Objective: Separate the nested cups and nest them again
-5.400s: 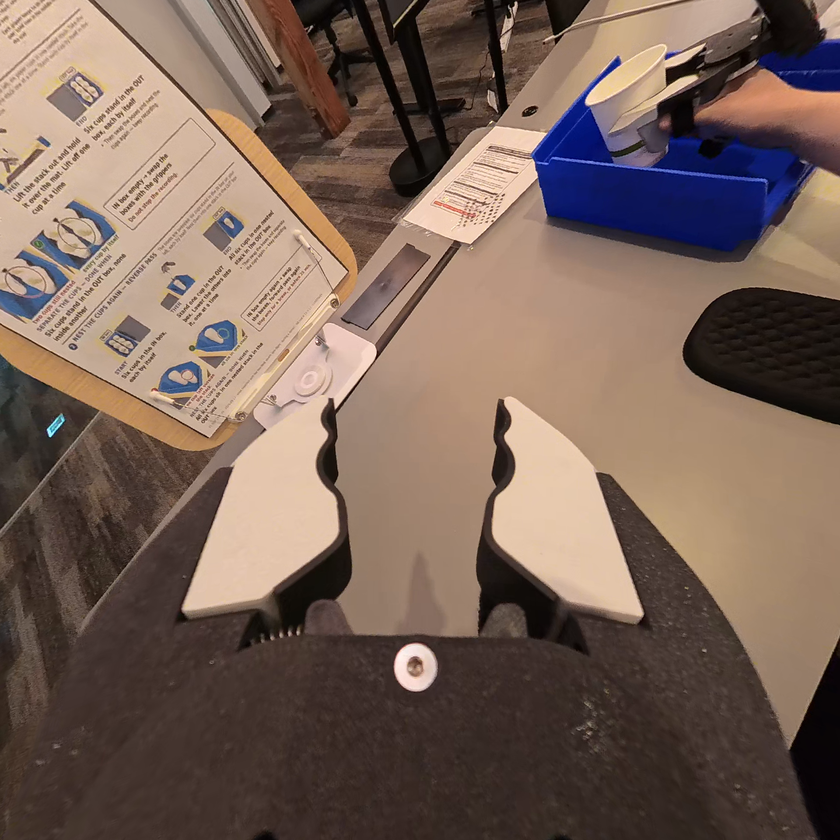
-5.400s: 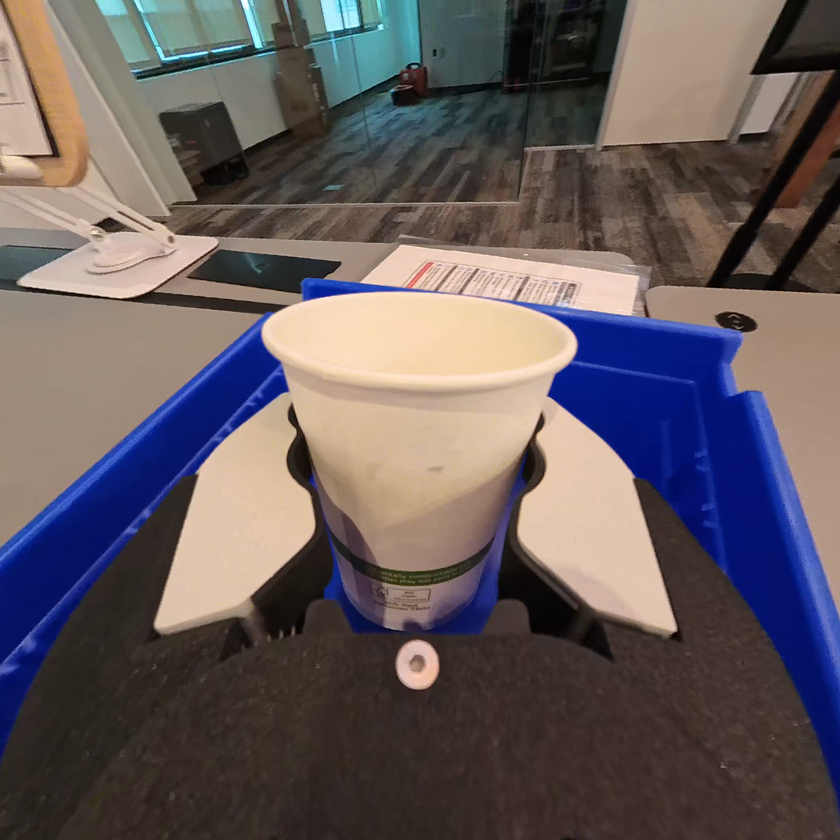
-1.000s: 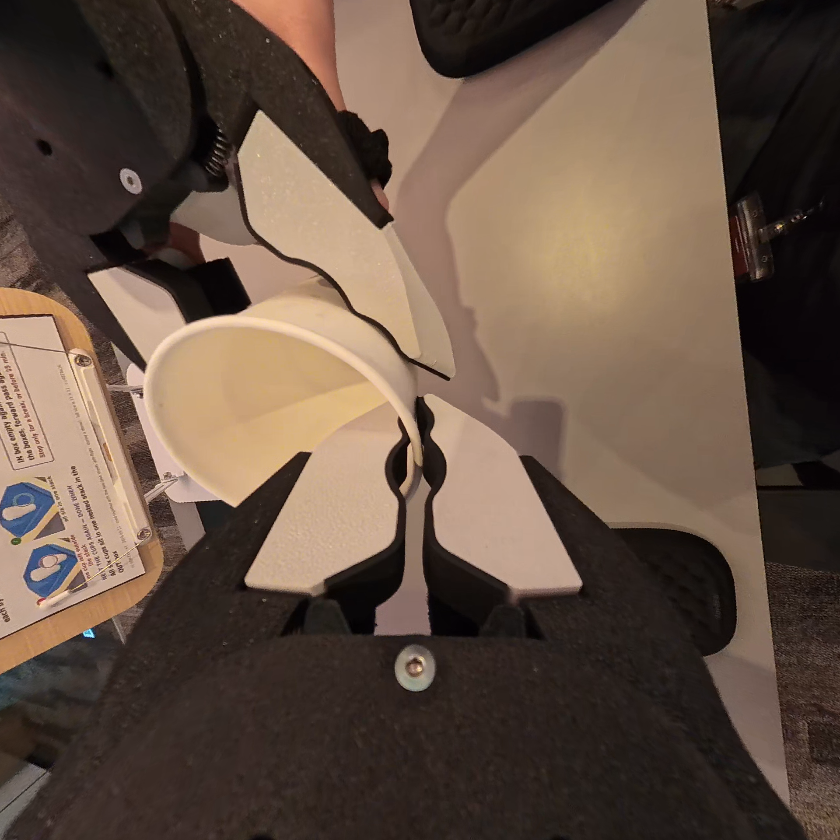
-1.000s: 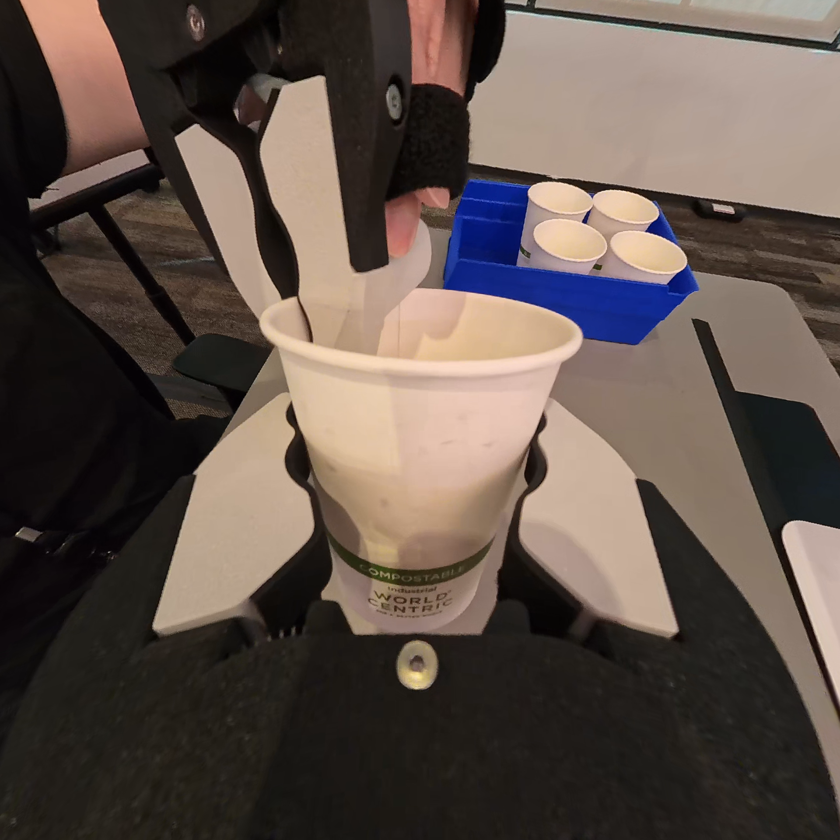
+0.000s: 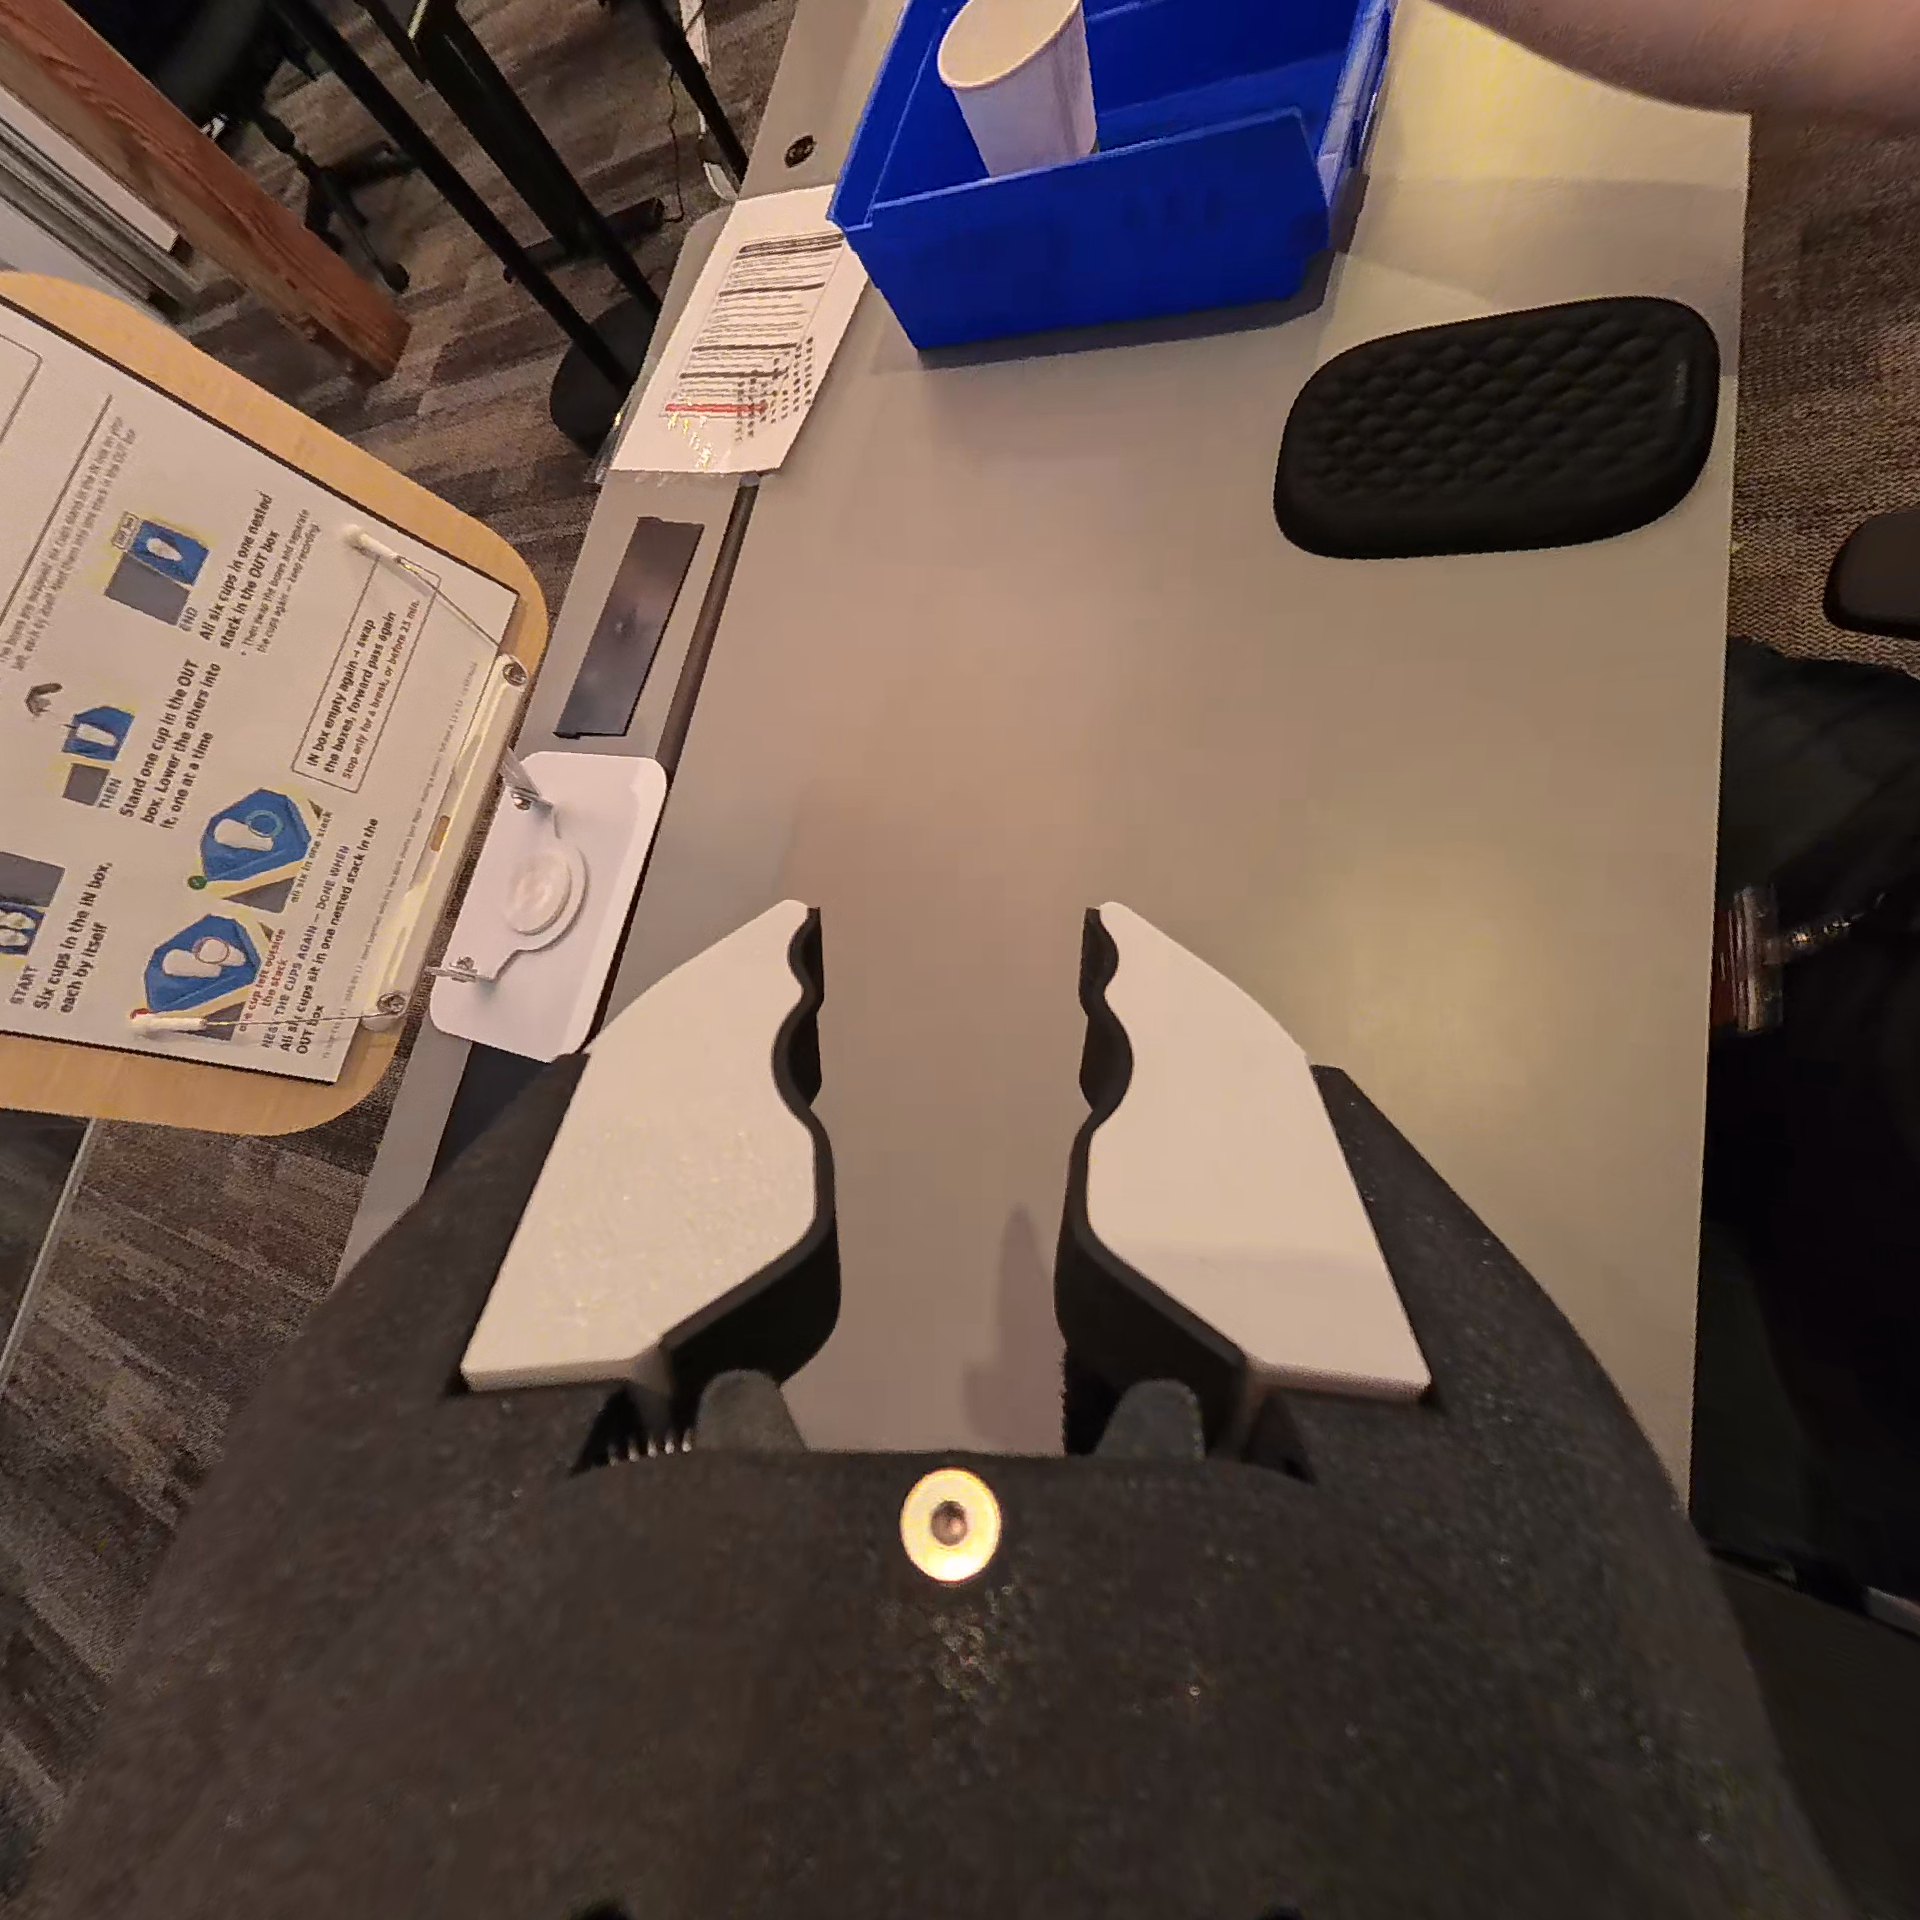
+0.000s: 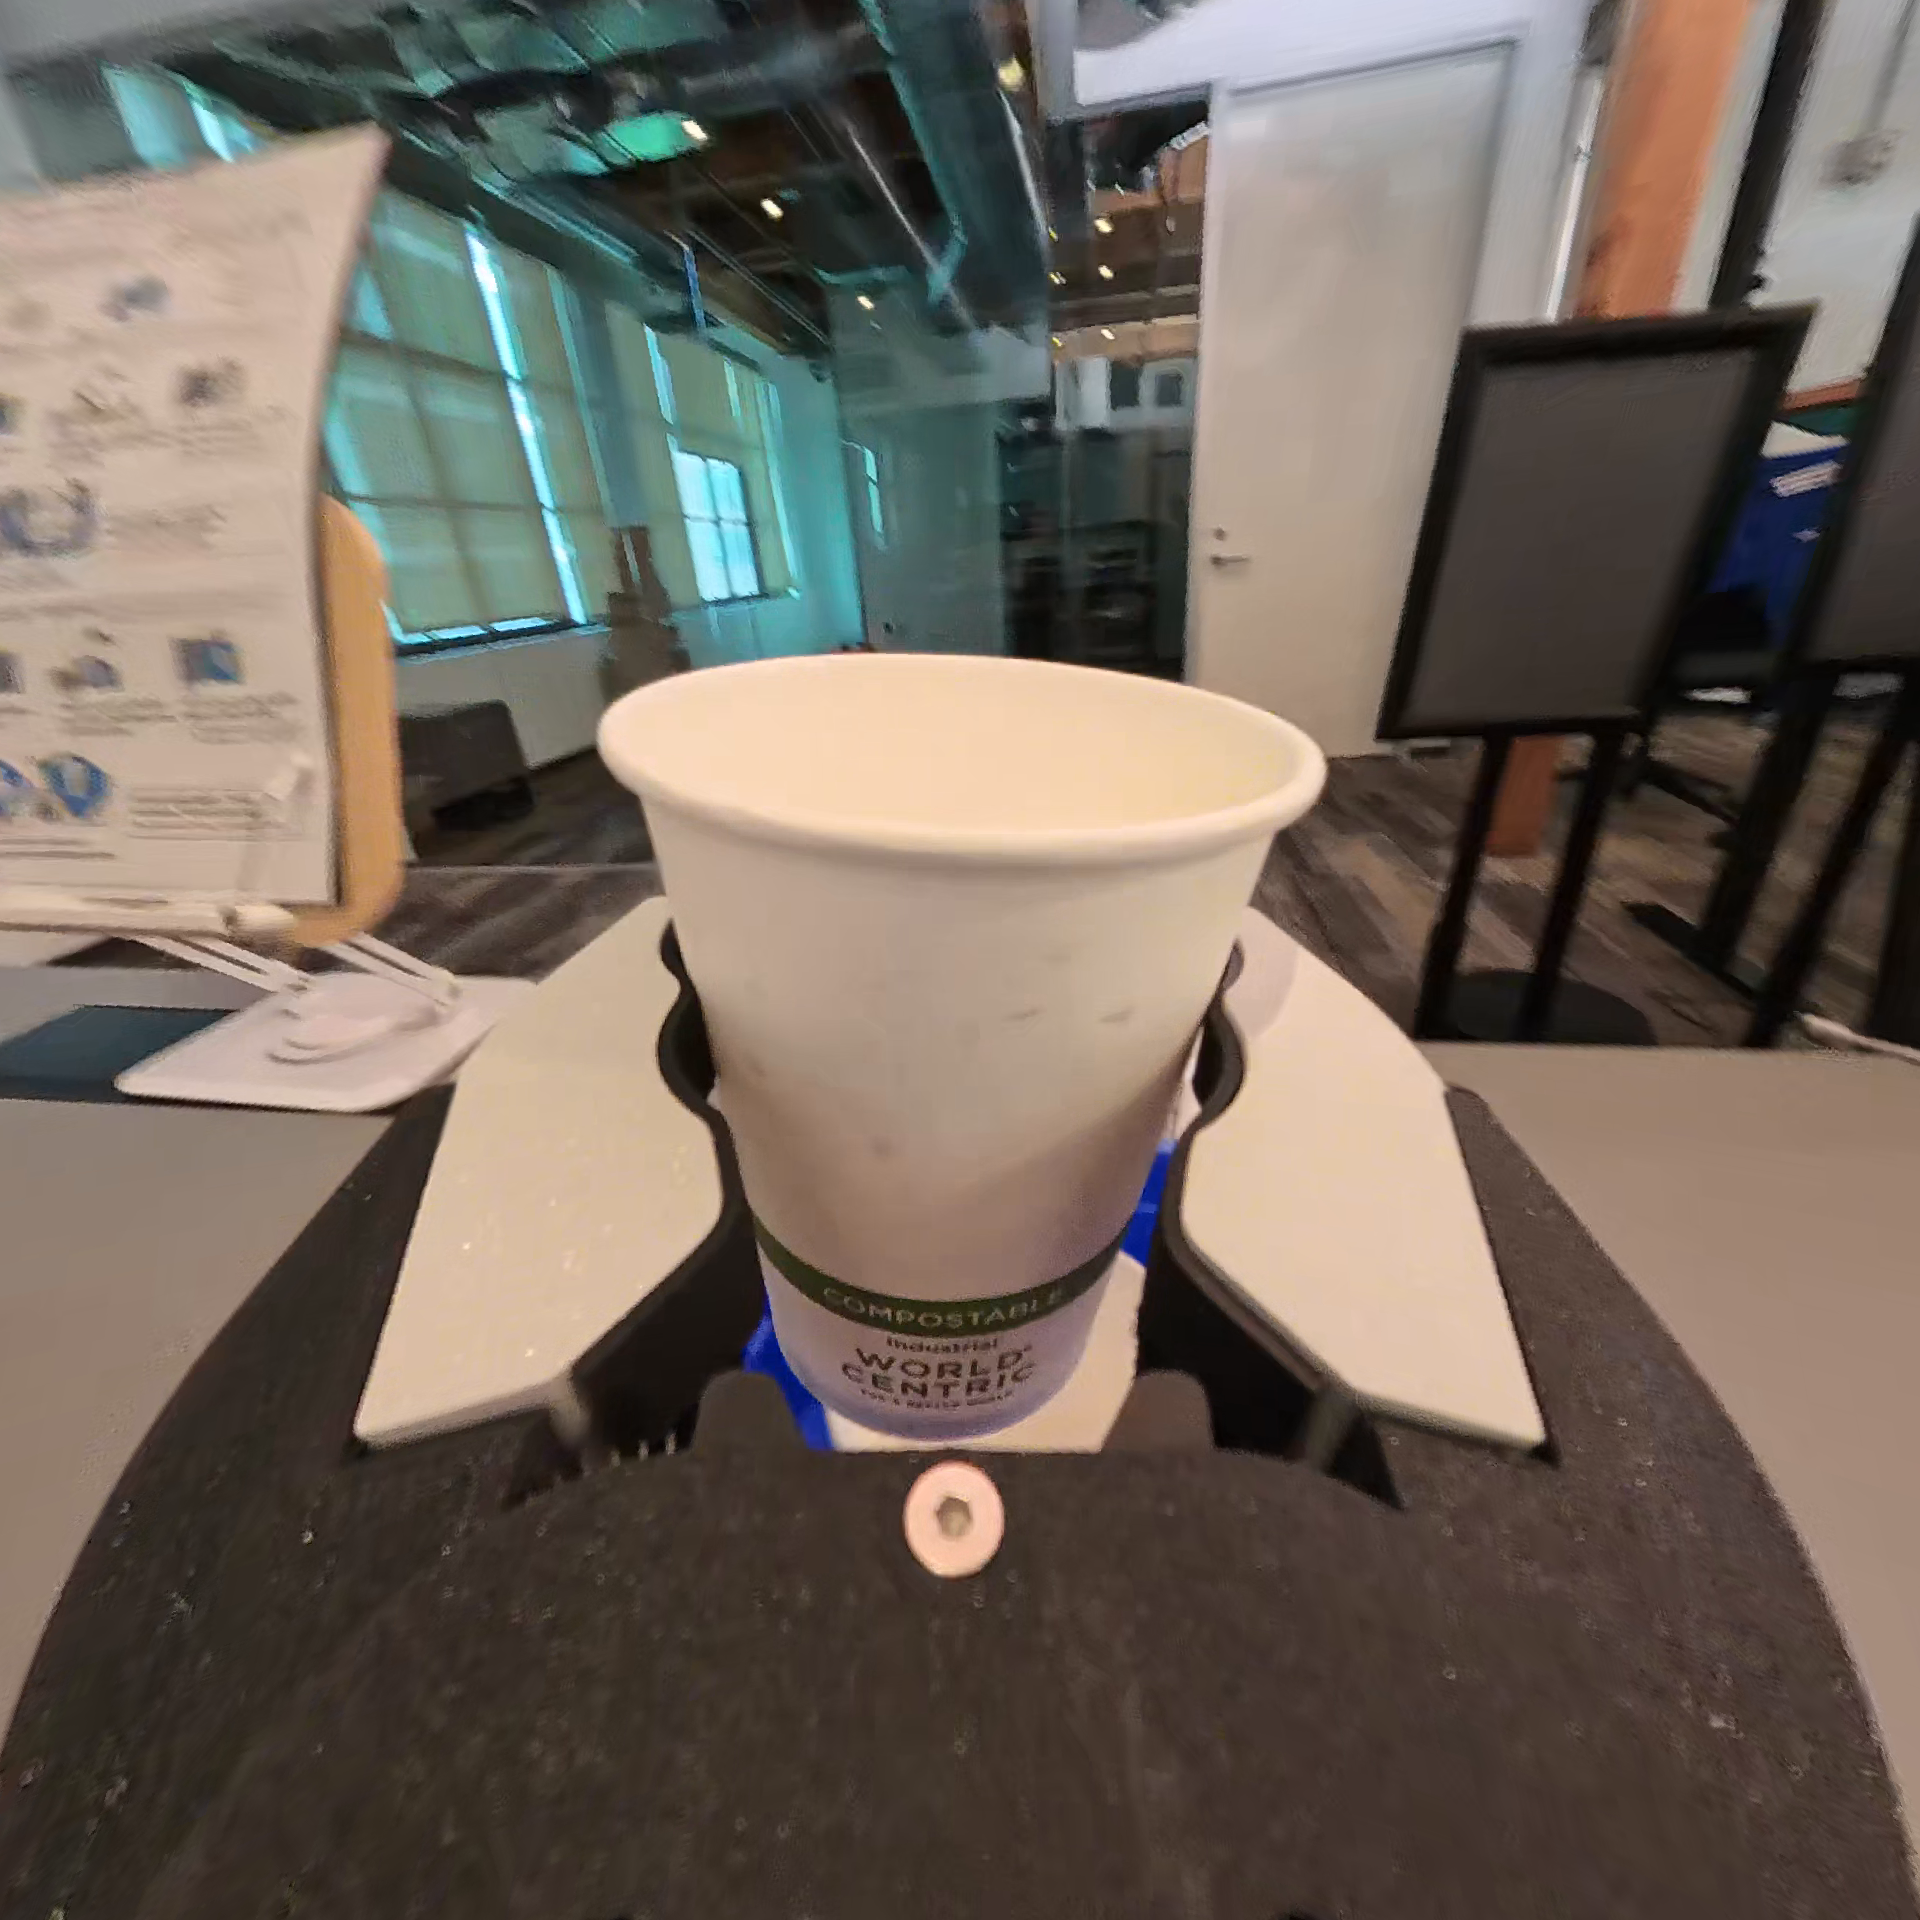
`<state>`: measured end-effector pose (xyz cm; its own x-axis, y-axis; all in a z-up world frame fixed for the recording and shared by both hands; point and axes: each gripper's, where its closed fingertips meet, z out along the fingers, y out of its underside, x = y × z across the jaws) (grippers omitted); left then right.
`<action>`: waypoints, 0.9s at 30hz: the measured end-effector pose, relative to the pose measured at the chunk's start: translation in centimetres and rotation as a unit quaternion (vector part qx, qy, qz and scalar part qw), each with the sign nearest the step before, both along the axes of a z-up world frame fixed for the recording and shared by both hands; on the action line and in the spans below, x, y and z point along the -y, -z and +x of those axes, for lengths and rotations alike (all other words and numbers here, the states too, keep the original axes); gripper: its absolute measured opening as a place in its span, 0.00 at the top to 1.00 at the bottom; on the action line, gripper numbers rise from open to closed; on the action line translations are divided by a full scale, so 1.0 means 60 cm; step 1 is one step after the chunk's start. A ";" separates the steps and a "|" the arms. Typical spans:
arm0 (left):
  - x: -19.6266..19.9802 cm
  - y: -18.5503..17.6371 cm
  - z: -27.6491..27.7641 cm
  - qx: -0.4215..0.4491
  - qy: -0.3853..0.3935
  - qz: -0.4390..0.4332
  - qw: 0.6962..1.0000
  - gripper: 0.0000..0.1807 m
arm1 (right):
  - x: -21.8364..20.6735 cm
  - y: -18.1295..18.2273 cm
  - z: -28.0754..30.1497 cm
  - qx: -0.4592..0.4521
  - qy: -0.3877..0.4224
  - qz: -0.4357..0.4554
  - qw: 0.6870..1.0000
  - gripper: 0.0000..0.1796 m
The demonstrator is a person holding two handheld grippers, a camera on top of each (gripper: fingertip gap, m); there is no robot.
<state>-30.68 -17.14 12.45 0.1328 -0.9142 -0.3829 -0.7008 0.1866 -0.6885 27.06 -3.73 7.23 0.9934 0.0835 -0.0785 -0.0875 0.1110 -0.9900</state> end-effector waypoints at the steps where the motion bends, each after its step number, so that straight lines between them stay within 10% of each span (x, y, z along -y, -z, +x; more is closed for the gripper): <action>1: 0.000 -0.001 0.001 0.000 -0.001 0.001 1.000 0.74 | -0.005 0.020 0.005 0.003 0.007 -0.013 1.000 0.49; 27: -0.027 -0.050 -0.077 -0.013 -0.078 0.035 0.996 0.76 | -0.041 0.166 -0.015 0.060 0.017 -0.097 0.993 0.48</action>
<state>-35.30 -15.51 15.43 0.2604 -0.8538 -0.4508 -0.7431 0.1209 -0.6582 26.18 -1.29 -2.72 0.9986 0.0440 0.0285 0.0320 -0.0824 -0.9961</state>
